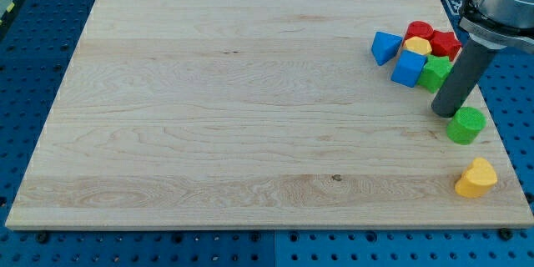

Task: Move the green circle closer to the yellow heart

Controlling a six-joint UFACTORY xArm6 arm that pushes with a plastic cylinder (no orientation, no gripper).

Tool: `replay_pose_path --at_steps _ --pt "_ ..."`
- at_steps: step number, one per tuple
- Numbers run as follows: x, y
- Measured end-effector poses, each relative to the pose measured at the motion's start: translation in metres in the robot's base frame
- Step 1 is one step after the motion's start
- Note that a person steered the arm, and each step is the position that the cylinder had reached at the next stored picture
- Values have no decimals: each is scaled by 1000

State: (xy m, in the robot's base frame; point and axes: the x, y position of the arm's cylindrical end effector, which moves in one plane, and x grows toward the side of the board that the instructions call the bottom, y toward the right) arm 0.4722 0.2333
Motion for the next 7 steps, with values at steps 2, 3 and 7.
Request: replay_pose_path --at_steps 2,3,7 --pt "-24 9" --pt "3 16" --pt "16 46"
